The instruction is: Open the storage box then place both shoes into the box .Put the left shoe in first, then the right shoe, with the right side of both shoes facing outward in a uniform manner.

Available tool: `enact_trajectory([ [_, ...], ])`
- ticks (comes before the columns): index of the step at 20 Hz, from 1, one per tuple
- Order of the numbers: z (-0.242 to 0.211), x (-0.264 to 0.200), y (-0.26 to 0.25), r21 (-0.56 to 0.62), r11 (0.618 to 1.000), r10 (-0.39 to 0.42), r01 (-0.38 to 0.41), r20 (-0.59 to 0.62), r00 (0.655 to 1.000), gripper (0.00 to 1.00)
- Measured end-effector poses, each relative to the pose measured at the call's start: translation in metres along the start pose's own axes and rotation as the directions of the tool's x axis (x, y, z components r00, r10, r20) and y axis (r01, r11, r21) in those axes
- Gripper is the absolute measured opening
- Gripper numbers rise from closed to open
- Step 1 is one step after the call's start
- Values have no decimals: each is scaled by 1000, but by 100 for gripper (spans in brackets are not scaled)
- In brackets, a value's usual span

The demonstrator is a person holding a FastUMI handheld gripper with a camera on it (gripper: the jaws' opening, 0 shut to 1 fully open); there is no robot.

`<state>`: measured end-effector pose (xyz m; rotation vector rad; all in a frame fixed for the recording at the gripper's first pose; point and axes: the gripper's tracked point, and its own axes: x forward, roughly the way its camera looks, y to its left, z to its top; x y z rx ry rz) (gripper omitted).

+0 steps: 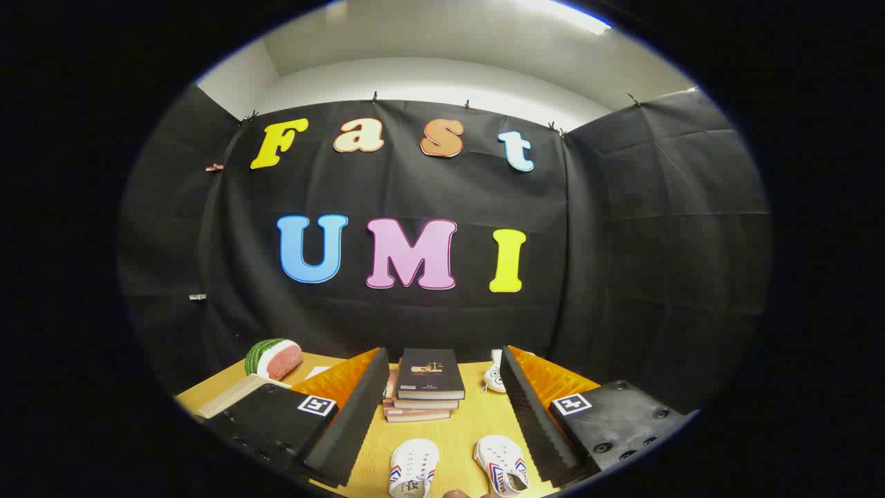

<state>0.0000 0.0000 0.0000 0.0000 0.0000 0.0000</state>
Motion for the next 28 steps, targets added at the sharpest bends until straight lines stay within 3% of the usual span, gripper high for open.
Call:
enact_trajectory([
  [7,-11,-2,-18,-1,998,-61,61,-29,998,97],
  [16,-10,-11,-15,-4,998,-69,69,-38,997,97],
  [28,-18,-11,5,43,999,-18,23,-121,993,97],
])
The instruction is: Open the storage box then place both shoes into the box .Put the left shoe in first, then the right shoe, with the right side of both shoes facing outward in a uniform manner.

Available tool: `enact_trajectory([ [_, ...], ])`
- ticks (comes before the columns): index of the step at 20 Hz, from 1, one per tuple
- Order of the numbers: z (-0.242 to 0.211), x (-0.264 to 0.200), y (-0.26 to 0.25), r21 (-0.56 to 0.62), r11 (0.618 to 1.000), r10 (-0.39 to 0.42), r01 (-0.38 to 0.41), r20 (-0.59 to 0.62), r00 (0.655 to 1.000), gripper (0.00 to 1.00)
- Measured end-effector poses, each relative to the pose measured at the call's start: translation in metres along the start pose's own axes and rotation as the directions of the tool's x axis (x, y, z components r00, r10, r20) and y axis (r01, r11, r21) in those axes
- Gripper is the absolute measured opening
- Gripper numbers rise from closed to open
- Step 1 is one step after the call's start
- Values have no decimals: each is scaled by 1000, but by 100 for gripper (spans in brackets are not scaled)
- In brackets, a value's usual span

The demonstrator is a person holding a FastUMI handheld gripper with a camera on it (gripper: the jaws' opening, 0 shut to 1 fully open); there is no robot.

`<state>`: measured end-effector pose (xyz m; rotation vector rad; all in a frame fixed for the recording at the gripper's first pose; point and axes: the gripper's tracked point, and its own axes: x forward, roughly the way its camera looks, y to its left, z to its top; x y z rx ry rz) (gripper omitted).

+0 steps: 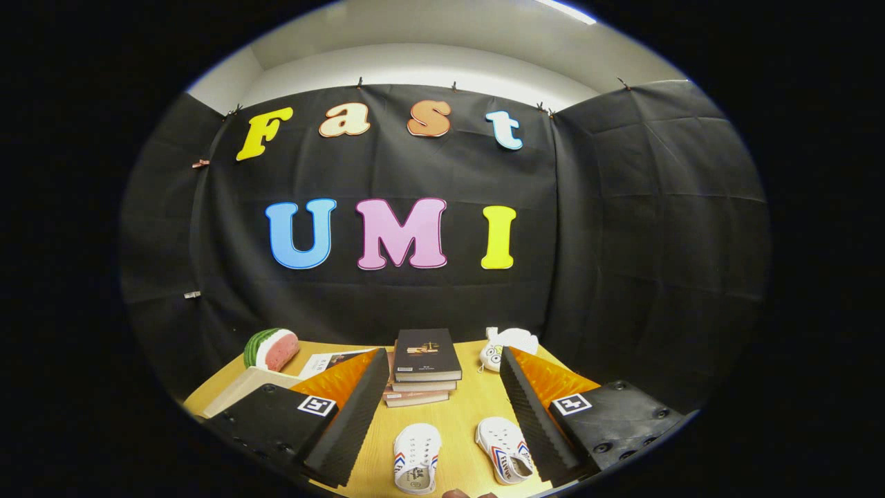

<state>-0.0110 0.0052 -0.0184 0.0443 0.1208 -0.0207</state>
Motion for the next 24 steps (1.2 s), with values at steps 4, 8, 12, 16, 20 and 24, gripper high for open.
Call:
enact_trajectory([
  [4,-16,11,14,43,997,60,-57,-75,995,98],
  [8,-41,24,35,143,981,158,-132,-190,969,98],
  [12,-74,37,55,234,953,257,-191,-299,919,98],
  [16,-123,39,86,377,896,395,-235,-435,809,99],
  [20,-173,24,117,527,819,531,-226,-545,649,99],
  [24,-209,11,143,637,745,637,-199,-588,499,99],
])
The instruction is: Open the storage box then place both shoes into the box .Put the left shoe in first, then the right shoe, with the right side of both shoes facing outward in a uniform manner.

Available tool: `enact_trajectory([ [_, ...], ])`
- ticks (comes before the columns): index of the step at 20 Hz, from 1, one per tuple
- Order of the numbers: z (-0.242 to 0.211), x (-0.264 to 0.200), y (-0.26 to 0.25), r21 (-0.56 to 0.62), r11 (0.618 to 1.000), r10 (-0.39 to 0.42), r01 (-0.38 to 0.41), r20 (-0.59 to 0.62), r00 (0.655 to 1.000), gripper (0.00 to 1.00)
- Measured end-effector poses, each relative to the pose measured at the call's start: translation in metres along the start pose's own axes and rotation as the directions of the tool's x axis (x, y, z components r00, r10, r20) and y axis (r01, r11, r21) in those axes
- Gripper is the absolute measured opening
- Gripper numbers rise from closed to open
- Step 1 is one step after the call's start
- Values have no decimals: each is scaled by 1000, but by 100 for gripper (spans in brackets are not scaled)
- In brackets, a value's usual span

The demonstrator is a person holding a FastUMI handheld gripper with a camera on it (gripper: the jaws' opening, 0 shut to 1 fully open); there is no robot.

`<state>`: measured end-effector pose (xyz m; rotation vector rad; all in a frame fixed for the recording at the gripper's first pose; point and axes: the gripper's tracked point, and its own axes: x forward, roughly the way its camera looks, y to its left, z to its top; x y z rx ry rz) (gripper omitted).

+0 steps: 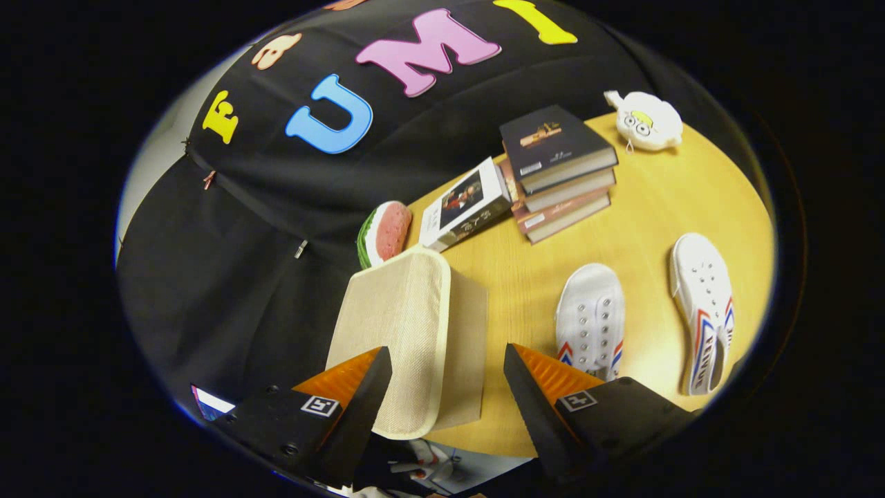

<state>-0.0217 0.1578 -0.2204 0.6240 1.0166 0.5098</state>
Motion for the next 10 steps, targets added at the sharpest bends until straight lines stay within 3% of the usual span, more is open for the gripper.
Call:
enact_trajectory([
  [6,-40,32,16,189,974,163,-129,-177,971,98],
  [10,-55,40,23,240,957,219,-162,-235,947,96],
])
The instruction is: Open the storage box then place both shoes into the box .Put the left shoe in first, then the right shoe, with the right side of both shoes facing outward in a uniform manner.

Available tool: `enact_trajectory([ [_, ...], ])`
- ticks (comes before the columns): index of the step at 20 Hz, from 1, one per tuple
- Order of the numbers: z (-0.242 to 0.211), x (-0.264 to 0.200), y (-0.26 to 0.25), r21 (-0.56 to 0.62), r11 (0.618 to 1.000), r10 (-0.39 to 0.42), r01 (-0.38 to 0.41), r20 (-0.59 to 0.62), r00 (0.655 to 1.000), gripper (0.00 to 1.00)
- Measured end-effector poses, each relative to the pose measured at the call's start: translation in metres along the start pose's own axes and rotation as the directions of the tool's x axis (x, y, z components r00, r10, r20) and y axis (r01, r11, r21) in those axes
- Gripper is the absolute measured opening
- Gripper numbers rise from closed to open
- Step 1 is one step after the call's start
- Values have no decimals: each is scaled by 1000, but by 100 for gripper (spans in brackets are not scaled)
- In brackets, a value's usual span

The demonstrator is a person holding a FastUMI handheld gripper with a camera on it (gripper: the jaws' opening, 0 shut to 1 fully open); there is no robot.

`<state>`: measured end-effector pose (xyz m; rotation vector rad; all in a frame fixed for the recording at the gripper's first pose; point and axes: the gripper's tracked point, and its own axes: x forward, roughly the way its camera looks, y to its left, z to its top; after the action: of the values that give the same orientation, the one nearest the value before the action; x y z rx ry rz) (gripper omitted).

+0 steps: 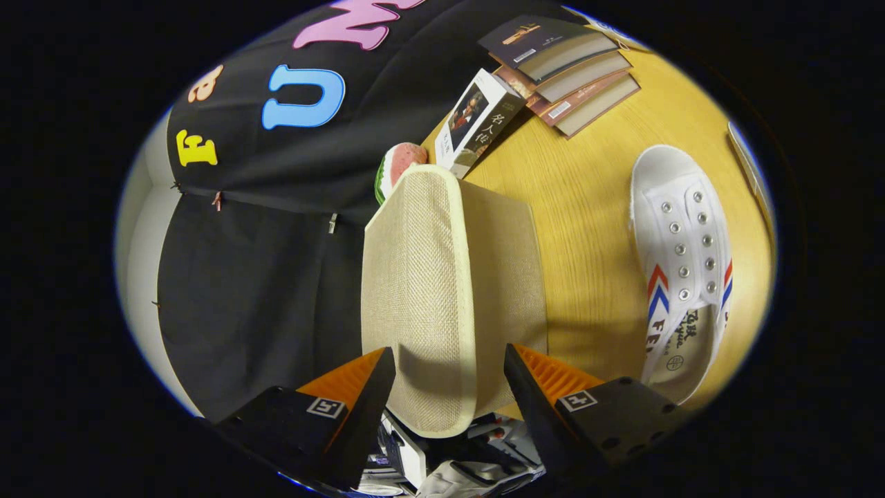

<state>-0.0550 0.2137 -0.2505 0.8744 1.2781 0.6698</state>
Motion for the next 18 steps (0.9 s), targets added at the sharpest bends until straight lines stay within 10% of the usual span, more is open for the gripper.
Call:
enact_trajectory([
  [18,1,-17,20,96,993,71,-65,-62,996,5],
])
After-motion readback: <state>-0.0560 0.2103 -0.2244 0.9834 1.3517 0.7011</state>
